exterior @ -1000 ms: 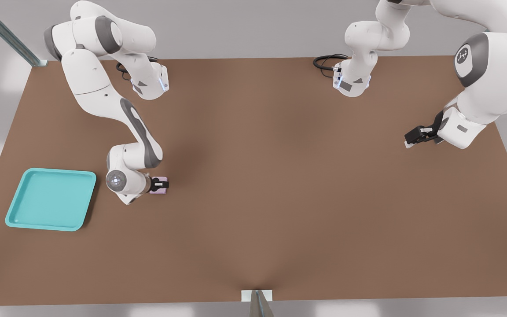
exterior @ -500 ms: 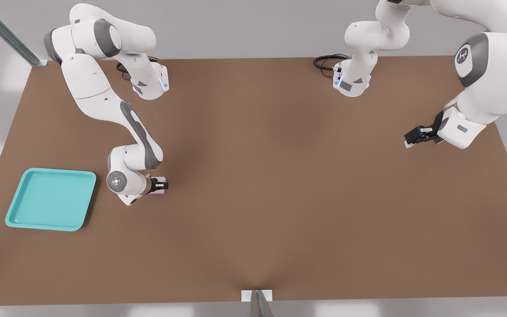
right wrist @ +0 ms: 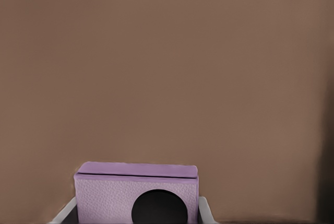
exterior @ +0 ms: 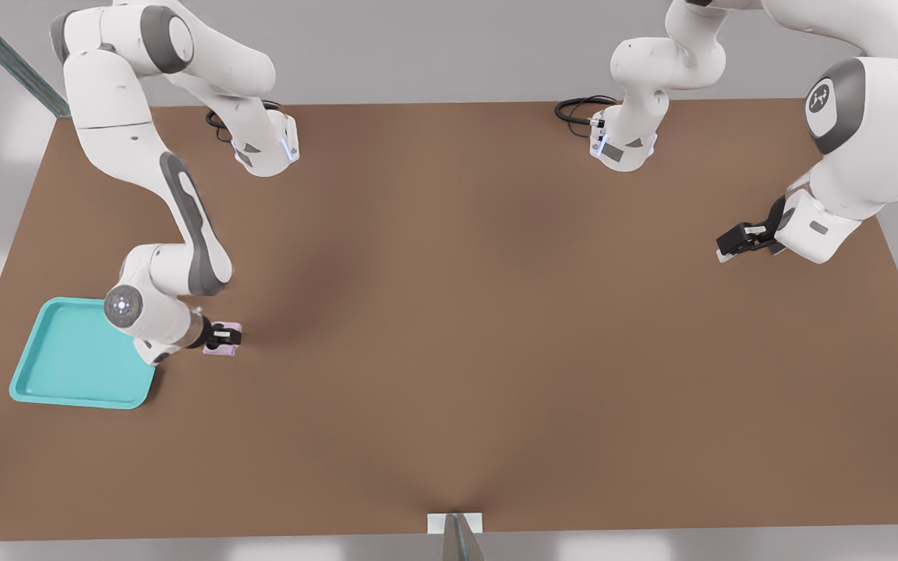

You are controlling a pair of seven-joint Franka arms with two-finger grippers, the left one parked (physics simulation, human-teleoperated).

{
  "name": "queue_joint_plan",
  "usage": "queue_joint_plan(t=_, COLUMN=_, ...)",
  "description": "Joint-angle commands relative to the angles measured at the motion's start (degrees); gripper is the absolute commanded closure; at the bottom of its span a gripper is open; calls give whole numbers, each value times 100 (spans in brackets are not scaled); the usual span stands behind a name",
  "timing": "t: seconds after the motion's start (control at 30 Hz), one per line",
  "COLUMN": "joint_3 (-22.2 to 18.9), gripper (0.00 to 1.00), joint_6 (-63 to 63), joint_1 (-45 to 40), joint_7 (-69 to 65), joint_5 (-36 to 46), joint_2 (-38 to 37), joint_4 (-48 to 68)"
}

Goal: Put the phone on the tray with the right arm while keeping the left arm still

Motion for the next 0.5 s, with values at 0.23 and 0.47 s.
queue_joint_plan(t=0.23, joint_3=-70, gripper=22, joint_6=-126, joint_1=-1325, joint_7=-2394, joint_5=-732, joint_2=672, joint_4=793)
queue_joint_plan(t=0.47, joint_3=-87, gripper=0, joint_6=-170, joint_1=-1852, joint_7=-3502, joint_5=-732, joint_2=1341, joint_4=1523)
